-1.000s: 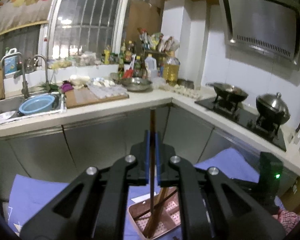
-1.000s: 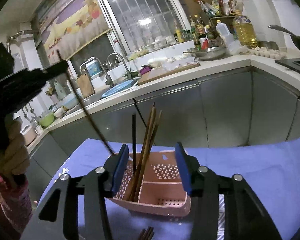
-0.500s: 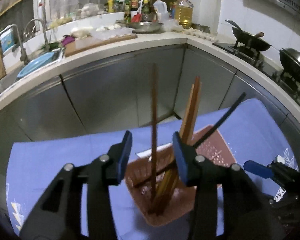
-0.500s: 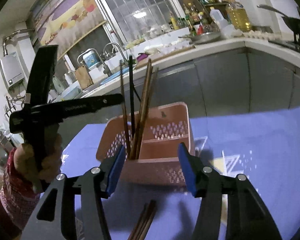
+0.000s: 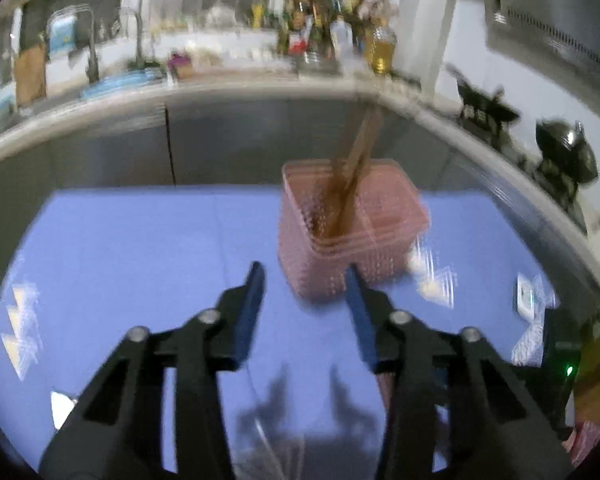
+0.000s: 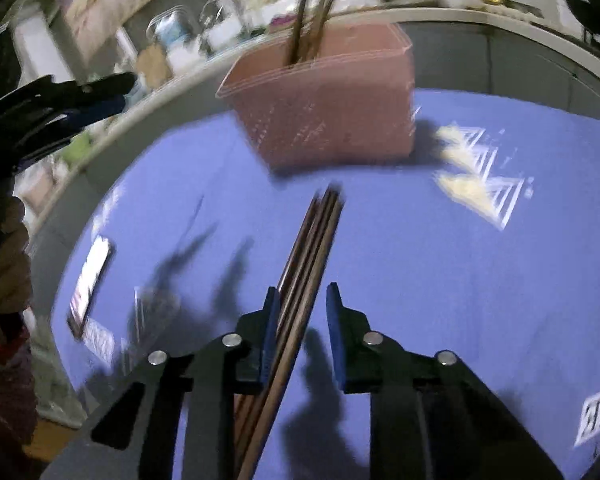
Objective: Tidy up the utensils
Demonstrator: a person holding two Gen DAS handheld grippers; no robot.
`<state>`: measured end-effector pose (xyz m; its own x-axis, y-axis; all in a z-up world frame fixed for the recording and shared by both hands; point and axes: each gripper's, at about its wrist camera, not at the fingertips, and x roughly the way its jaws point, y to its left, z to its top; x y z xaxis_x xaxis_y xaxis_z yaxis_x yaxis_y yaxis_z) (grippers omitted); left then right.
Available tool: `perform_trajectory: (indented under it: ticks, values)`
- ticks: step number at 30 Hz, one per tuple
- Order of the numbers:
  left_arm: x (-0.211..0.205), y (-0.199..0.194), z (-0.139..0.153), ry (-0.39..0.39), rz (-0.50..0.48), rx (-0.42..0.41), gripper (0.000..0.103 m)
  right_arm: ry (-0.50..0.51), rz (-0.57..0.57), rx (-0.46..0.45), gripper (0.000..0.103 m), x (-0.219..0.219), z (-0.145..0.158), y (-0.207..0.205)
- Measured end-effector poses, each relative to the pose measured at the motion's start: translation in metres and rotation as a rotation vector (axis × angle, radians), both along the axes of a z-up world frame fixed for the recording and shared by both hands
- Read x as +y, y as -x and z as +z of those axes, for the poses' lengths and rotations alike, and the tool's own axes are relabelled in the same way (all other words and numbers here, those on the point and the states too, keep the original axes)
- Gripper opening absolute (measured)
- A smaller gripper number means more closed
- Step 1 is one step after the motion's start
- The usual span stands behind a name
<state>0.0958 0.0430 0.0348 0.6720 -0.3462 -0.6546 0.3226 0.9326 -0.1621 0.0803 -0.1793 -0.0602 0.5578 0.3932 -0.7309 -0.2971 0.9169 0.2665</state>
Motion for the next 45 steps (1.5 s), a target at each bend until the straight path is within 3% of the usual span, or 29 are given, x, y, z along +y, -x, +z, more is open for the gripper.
perform_trajectory:
  ticks: [4,7,9,18,20,25,27,29,30,35,40,42,44,45]
  values:
    - [-0.016,0.023,-0.052,0.022,-0.064,0.151,0.029,0.107,0.002,0.002,0.023,0.014,-0.019,0.020]
    - [-0.031,0.028,-0.076,0.032,-0.092,0.227,0.029,0.152,-0.101,-0.005,0.023,-0.002,-0.018,0.025]
    - [-0.045,0.032,-0.089,0.013,-0.113,0.261,0.029,0.083,-0.130,-0.002,0.023,-0.017,-0.014,0.029]
    - [-0.086,0.030,-0.116,-0.114,-0.115,0.262,0.029,-0.005,-0.130,0.001,0.024,-0.025,-0.017,0.046]
    - [-0.091,0.034,-0.117,-0.160,-0.100,0.218,0.029,-0.020,-0.126,0.007,0.024,-0.023,-0.015,0.041]
    - [-0.095,0.033,-0.118,-0.195,-0.076,0.199,0.028,-0.026,-0.105,0.011,0.024,-0.018,-0.018,0.040]
    - [-0.104,0.032,-0.119,-0.249,-0.066,0.173,0.028,-0.027,-0.092,0.013,0.024,-0.014,-0.018,0.041]
    - [-0.104,0.029,-0.118,-0.253,-0.061,0.156,0.023,-0.035,-0.092,0.018,0.024,-0.014,-0.019,0.041]
    - [-0.100,0.026,-0.118,-0.242,-0.058,0.158,0.009,-0.045,-0.086,0.021,0.024,-0.013,-0.019,0.042]
    - [-0.076,0.023,-0.117,-0.198,-0.050,0.183,0.005,-0.018,-0.040,0.012,0.024,0.003,-0.017,0.045]
    - [-0.045,0.033,-0.117,-0.172,-0.029,0.209,0.006,0.142,-0.052,-0.013,0.022,0.007,-0.021,0.045]
    - [-0.038,0.036,-0.117,-0.166,-0.031,0.222,0.006,0.155,-0.085,-0.009,0.022,-0.004,-0.020,0.042]
    - [-0.037,0.035,-0.116,-0.166,-0.038,0.227,0.018,0.131,-0.101,0.013,0.022,-0.013,-0.019,0.037]
    - [-0.038,0.031,-0.115,-0.174,-0.035,0.223,0.033,0.127,-0.109,0.017,0.022,-0.017,-0.017,0.034]
